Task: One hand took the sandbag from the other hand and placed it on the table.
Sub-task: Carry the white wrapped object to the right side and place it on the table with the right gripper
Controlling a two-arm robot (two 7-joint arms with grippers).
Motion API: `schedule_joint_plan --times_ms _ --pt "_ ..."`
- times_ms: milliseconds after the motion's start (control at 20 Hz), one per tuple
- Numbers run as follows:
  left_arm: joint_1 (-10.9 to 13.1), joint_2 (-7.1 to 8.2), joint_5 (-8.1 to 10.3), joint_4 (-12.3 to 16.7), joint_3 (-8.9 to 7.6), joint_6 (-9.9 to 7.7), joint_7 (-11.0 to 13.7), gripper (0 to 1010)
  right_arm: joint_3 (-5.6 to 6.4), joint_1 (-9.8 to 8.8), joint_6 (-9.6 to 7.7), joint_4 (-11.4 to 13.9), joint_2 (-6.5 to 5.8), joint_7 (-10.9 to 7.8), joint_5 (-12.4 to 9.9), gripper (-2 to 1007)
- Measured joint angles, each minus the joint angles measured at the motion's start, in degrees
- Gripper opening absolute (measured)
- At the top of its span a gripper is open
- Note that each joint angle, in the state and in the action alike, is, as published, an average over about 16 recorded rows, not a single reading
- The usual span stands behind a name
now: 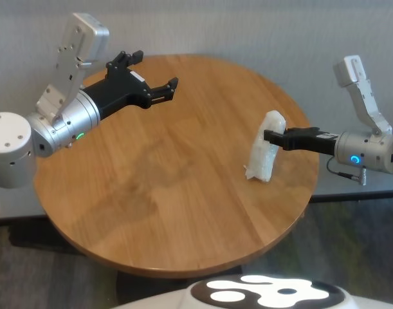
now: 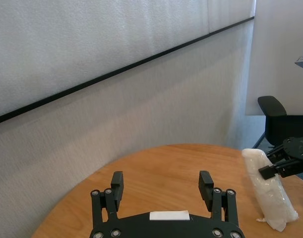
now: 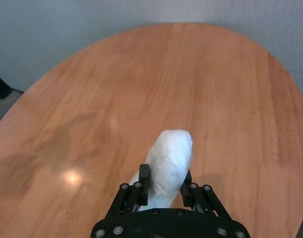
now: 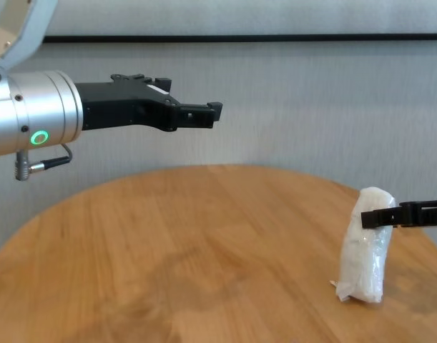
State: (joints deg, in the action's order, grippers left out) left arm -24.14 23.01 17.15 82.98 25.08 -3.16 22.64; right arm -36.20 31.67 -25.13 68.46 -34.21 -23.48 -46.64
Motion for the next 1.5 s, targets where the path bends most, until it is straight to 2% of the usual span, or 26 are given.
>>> schedule_joint_plan --times_ms 450,750,1000,1500 --pt "-0.03 0.02 0.02 -0.03 0.03 0.03 0.0 1002 -0.03 0.63 -0.82 -0.89 0.68 0.6 1.33 361" --pt "-0.04 0.02 0.02 -0.03 0.04 0.03 0.0 1002 -0.09 0.63 -0.84 -1.0 0.7 0.61 1.37 417" --pt "-0.05 0.02 0.03 -0.03 0.05 0.03 0.0 1002 -0.07 0.5 -0.77 -0.96 0.66 0.69 1.25 536" --pt "-0.05 0.02 0.03 -0.03 0.05 0.03 -0.01 1002 -0.03 0.4 -0.66 -0.88 0.6 0.75 1.08 862"
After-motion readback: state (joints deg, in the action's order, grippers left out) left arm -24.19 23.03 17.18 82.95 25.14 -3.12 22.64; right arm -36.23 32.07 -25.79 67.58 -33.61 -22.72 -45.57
